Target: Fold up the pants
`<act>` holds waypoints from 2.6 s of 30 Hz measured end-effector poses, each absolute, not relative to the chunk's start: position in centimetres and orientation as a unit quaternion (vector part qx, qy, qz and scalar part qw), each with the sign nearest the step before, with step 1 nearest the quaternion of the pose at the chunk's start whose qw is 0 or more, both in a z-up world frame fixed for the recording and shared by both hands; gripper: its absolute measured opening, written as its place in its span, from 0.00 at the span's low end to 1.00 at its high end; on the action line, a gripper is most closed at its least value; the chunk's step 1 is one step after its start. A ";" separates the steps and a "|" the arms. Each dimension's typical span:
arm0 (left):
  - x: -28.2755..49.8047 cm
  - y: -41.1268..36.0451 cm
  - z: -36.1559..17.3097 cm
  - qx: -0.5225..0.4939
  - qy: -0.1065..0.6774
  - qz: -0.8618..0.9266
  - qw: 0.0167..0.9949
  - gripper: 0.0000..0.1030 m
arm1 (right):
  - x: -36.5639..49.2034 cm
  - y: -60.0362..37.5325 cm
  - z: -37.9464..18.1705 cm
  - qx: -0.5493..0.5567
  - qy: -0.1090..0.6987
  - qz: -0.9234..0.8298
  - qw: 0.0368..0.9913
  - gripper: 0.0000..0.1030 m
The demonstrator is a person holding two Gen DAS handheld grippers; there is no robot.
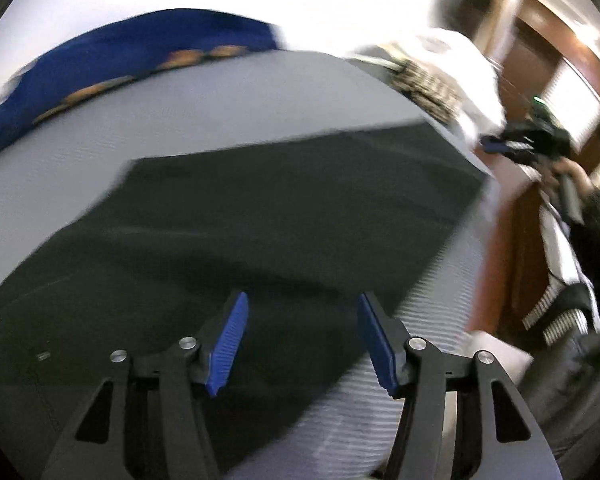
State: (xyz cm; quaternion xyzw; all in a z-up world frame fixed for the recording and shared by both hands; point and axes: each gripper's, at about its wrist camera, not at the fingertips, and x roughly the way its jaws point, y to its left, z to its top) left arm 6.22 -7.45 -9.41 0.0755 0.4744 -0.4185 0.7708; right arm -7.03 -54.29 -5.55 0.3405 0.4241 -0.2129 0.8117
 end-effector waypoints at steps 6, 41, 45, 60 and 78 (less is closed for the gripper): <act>10.1 -1.3 -9.6 0.029 0.468 -0.319 0.823 0.56 | 5.9 -40.9 -6.2 0.264 0.500 0.028 0.825 0.24; 11.8 9.0 -9.5 -0.074 0.479 -0.292 0.825 0.56 | 21.0 -16.9 -11.7 0.038 0.554 0.254 0.792 0.32; 11.7 5.3 -6.7 -0.042 0.435 -0.301 0.848 0.57 | 17.6 -22.0 -8.7 0.025 0.518 0.178 0.836 0.35; 15.7 -10.8 -10.4 0.066 0.443 -0.400 0.800 0.57 | 8.3 -31.1 -13.0 0.012 0.540 -0.032 0.841 0.36; 15.0 -7.4 -12.3 0.073 0.484 -0.368 0.791 0.55 | 8.8 -31.5 -11.5 0.050 0.500 -0.047 0.863 0.46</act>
